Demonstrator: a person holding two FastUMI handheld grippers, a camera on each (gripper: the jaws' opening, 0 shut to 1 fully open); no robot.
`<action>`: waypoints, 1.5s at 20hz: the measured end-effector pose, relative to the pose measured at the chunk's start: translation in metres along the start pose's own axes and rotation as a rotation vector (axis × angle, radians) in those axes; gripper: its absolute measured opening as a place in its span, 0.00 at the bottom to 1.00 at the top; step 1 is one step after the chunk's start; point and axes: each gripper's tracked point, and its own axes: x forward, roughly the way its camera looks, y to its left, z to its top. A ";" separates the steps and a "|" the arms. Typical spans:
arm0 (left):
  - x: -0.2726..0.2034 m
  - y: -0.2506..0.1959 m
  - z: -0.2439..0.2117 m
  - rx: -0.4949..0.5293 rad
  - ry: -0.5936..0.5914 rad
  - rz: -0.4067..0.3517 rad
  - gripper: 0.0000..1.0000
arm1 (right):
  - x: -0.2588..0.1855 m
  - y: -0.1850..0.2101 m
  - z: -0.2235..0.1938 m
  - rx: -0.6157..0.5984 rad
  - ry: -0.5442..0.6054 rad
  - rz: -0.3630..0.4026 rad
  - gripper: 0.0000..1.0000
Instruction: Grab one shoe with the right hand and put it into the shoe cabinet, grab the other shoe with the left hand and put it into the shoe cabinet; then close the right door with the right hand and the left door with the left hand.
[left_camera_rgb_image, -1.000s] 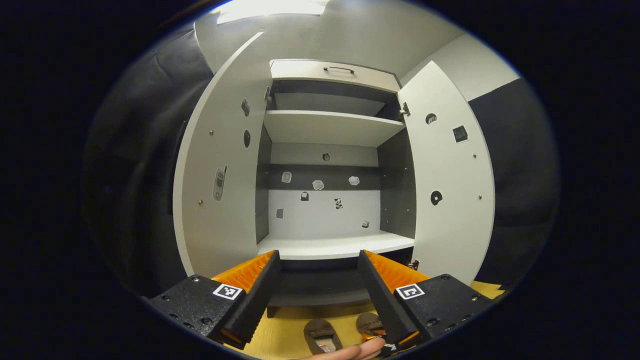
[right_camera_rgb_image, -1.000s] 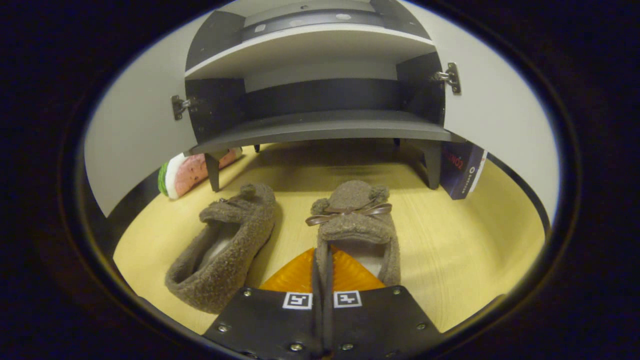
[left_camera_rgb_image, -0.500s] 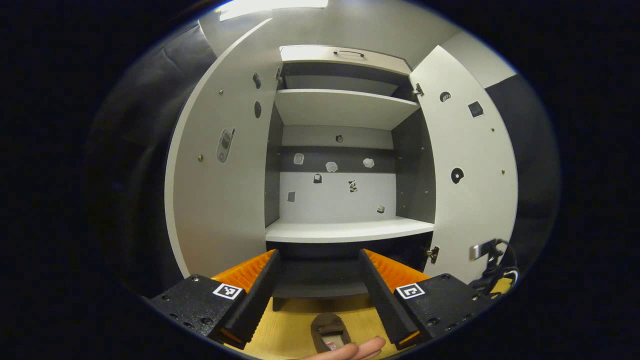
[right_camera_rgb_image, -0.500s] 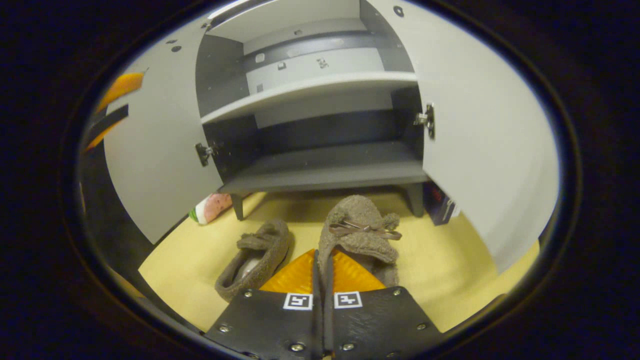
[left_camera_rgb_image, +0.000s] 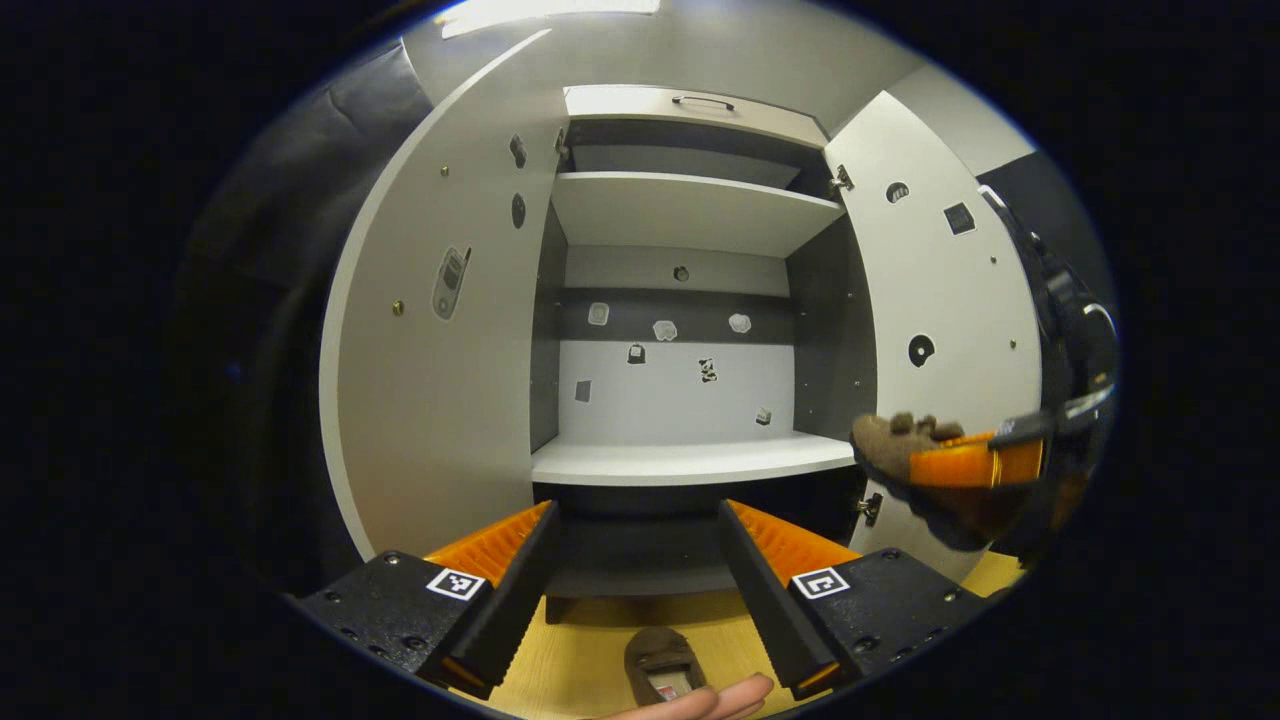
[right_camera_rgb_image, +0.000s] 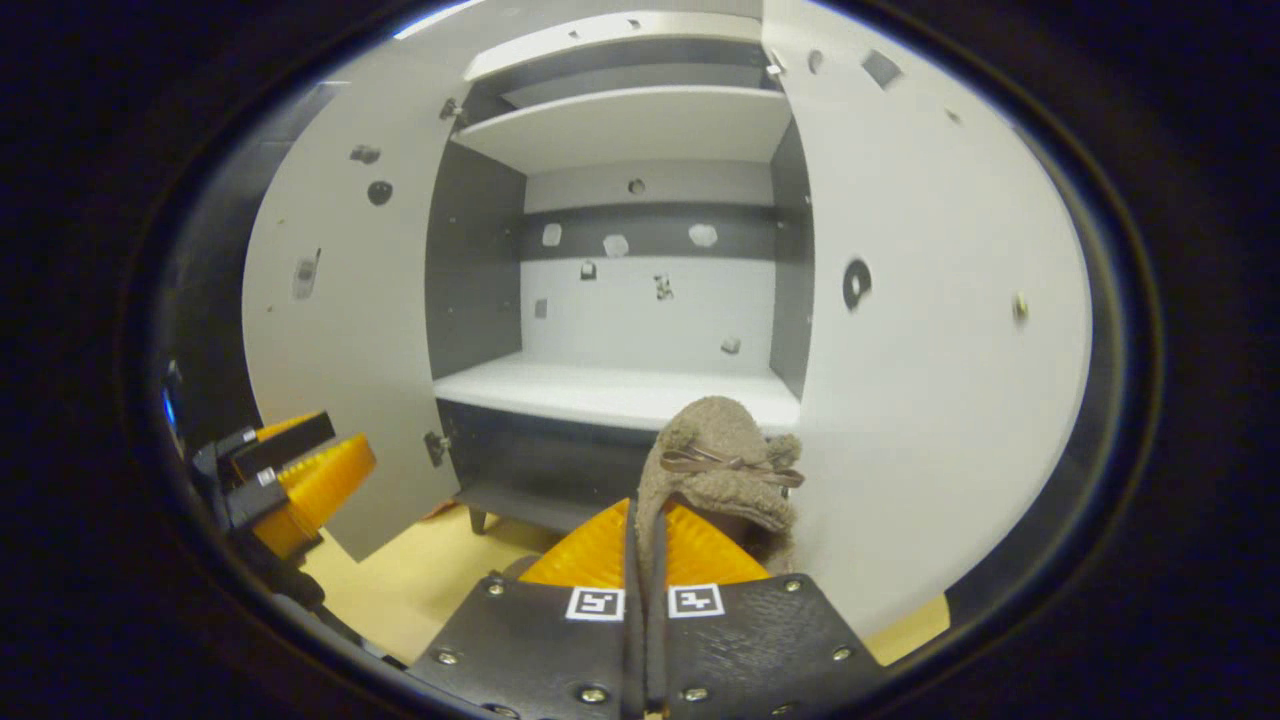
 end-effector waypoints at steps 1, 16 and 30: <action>-0.001 0.000 0.001 -0.007 0.001 -0.003 0.96 | 0.006 0.002 0.020 -0.005 -0.009 0.007 0.02; -0.024 0.012 -0.013 -0.068 0.000 -0.025 0.96 | 0.200 0.004 0.101 -0.019 -0.009 -0.090 0.02; -0.018 0.009 -0.047 -0.055 0.072 -0.046 0.96 | 0.268 -0.001 0.085 0.000 -0.033 -0.067 0.64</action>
